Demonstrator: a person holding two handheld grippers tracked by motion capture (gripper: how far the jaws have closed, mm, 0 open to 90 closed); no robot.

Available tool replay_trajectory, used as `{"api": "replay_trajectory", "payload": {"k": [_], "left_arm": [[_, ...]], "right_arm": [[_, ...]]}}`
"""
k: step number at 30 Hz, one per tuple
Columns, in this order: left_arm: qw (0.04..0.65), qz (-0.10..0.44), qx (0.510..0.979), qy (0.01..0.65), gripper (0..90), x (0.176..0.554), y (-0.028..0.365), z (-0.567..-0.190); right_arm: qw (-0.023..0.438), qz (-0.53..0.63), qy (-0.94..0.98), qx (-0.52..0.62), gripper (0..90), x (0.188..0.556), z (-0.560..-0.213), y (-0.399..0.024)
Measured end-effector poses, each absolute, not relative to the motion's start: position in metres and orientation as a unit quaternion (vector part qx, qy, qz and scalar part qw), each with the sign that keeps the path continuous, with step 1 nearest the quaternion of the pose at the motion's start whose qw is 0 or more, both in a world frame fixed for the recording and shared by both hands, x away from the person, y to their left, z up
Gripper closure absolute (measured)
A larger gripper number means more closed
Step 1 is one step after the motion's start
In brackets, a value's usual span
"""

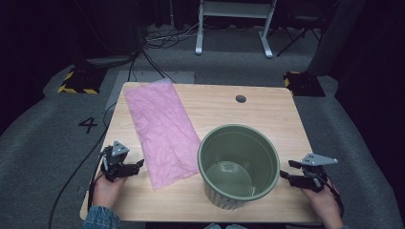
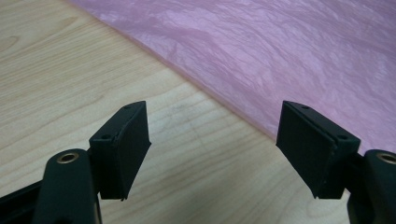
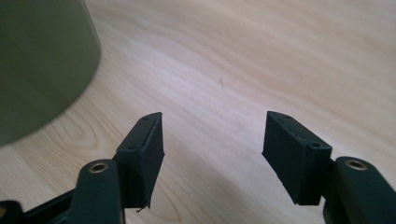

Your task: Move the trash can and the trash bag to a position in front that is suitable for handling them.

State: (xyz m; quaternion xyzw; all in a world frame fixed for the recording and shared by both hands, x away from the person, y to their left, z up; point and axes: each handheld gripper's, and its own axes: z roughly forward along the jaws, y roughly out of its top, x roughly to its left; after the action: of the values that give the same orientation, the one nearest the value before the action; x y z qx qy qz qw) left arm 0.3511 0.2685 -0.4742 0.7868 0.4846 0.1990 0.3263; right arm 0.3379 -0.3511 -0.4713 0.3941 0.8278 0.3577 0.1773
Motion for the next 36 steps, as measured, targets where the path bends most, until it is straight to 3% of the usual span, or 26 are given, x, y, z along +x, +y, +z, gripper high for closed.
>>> {"api": "replay_trajectory", "payload": {"k": [8,17,28,36], "left_arm": [[0.302,0.203,0.77,0.524,25.2,0.382,0.274,-0.469],[0.319,0.175,0.763,0.535,24.1,0.428,0.271,-0.469],[0.271,0.183,0.755,0.569,22.8,0.489,0.261,-0.48],[0.246,0.172,0.766,0.569,18.6,0.505,0.258,-0.488]], "right_arm": [[0.174,0.348,0.825,0.41,37.5,0.334,-0.497,-0.353],[0.19,0.369,0.811,0.413,32.3,0.336,-0.503,-0.352],[0.187,0.371,0.811,0.412,33.0,0.338,-0.503,-0.351],[0.187,0.371,0.811,0.412,33.0,0.338,-0.503,-0.351]]}}
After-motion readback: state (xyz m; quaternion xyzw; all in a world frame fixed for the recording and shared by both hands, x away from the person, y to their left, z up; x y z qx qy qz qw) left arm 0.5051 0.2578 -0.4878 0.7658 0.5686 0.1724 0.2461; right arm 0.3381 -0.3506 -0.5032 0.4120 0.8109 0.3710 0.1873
